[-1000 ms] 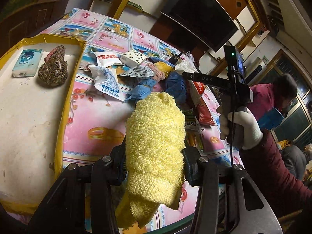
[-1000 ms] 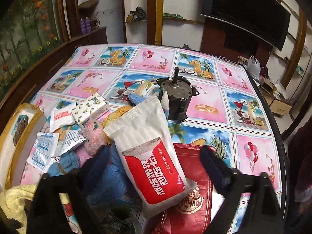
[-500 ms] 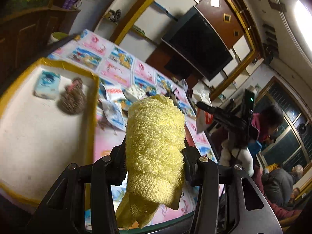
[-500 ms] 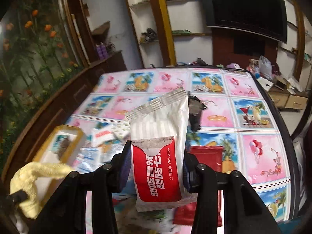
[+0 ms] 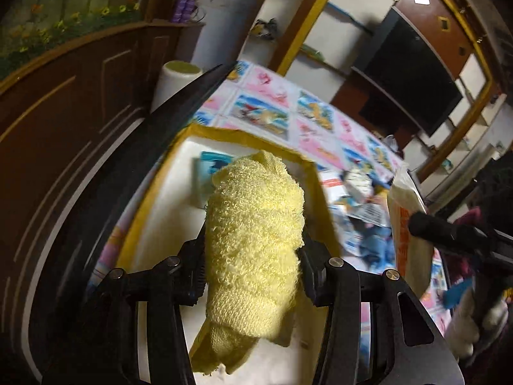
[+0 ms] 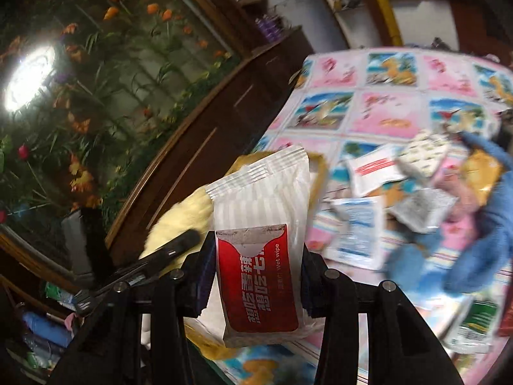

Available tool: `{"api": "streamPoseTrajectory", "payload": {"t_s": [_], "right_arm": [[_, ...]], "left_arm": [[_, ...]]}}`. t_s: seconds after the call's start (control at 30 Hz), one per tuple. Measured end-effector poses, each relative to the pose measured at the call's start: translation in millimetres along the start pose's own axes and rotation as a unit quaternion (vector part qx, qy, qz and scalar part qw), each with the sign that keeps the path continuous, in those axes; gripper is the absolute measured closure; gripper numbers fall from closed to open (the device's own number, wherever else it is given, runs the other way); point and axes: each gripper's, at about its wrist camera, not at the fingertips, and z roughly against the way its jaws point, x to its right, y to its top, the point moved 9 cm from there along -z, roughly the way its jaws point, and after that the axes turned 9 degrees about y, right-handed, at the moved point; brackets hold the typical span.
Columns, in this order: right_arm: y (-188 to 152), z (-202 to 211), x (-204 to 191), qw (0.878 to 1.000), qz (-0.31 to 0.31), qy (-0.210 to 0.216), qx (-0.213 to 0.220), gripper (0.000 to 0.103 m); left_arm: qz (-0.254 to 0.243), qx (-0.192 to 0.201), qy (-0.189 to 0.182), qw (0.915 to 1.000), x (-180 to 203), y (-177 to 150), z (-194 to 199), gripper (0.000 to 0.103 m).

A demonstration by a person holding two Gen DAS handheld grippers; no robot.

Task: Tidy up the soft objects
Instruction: 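Carry towel and wipes pack into the box and open both tools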

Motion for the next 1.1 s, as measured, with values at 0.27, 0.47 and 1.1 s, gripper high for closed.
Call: {"api": "streamPoseTrajectory", "payload": {"t_s": [0.27, 0.47, 1.1], "right_arm": [[-16, -92, -13, 0.996, -0.032, 0.011, -0.082, 0.060], [-17, -110, 2, 0.994, -0.034, -0.038, -0.096, 0.062], [1, -62, 2, 0.998, 0.007, -0.057, -0.010, 0.046]], "left_arm": [[0.048, -0.037, 0.039, 0.9974, -41, -2, -35, 0.052], [-0.053, -0.039, 0.121, 0.9905, -33, -23, -34, 0.049], [0.023, -0.007, -0.012, 0.9996, -12, -27, 29, 0.035]]}}
